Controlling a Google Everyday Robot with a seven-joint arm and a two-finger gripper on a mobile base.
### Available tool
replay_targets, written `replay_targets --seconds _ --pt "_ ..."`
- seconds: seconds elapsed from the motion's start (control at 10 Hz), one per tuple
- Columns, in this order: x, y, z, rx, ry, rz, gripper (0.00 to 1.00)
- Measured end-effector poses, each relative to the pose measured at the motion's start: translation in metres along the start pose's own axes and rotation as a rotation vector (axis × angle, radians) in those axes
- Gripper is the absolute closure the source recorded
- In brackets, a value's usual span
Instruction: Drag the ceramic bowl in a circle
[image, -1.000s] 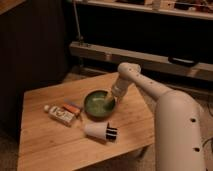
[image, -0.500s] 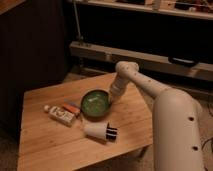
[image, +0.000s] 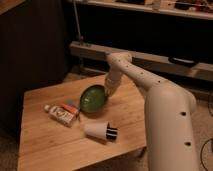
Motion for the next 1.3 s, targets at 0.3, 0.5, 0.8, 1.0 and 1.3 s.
replay_targets --seconds 0.3,0.5,0.8,1.0,1.3 --pt "0.007 0.049 -0.016 -0.058 -0.011 0.075 0.98" --pt "-0.012 0.091 -0.031 -0.081 -0.013 0.143 0.98" --pt "-0.054 0.146 -0.049 -0.089 -0.036 0.226 0.98" --pt "-0.091 0.155 -0.045 -0.081 -0.088 0.237 0.98" --pt "-0.126 0.152 -0.036 -0.045 -0.133 0.224 0.98"
